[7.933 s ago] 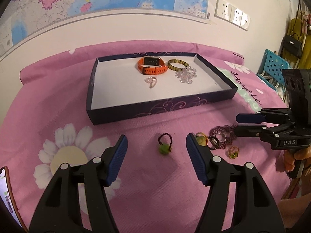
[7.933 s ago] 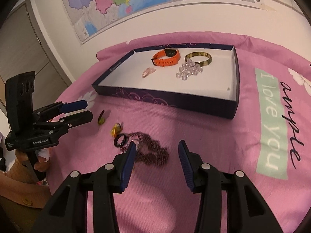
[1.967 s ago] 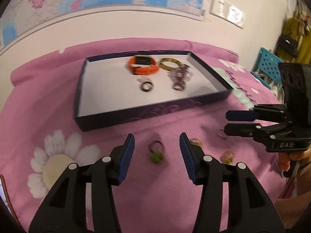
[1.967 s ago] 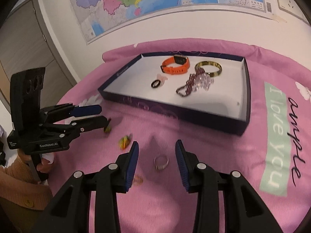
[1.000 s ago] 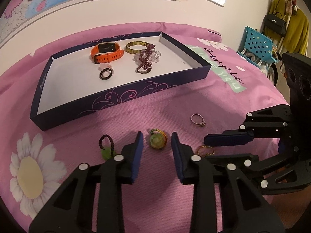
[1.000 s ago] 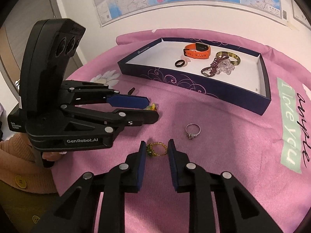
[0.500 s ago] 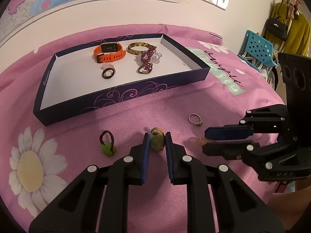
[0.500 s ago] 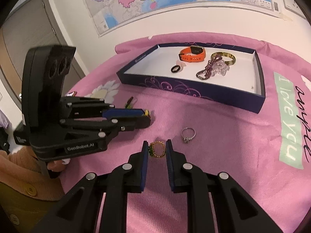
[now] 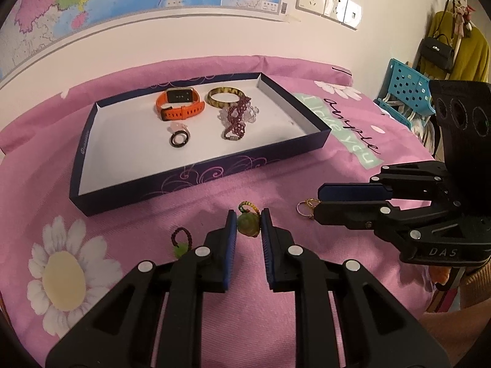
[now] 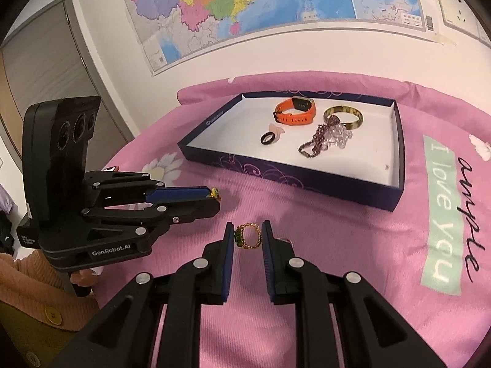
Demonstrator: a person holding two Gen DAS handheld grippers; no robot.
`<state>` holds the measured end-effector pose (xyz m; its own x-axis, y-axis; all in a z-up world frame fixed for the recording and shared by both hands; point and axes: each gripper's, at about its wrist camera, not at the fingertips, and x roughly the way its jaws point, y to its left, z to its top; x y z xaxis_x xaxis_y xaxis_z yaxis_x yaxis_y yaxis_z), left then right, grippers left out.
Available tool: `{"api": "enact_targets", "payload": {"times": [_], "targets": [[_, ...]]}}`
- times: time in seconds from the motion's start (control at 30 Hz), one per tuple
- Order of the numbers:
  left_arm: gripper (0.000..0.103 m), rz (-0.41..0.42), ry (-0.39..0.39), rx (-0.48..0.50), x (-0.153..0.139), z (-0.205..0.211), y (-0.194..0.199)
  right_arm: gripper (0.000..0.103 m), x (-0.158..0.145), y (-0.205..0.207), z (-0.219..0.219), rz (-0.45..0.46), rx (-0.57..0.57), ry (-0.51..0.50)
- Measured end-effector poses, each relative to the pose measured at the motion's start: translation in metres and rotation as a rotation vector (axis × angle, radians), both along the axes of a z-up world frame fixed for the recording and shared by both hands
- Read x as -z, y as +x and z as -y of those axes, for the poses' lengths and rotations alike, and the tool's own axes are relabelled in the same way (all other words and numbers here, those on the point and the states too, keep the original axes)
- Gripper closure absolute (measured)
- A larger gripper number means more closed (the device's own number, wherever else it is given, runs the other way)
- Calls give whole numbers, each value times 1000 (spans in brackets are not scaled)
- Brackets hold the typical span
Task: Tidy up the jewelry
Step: 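Carry both rings into the box lid and open both tools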
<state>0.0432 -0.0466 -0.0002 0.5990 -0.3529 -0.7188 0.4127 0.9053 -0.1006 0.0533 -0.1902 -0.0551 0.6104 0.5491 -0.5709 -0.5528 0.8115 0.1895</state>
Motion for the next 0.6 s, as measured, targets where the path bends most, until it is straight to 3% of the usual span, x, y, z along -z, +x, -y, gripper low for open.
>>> {"api": "enact_targets", "payload": {"times": [0.6], "targets": [[87, 42, -2, -18, -13, -5, 7, 87, -9, 17, -4, 24, 2, 7]]}}
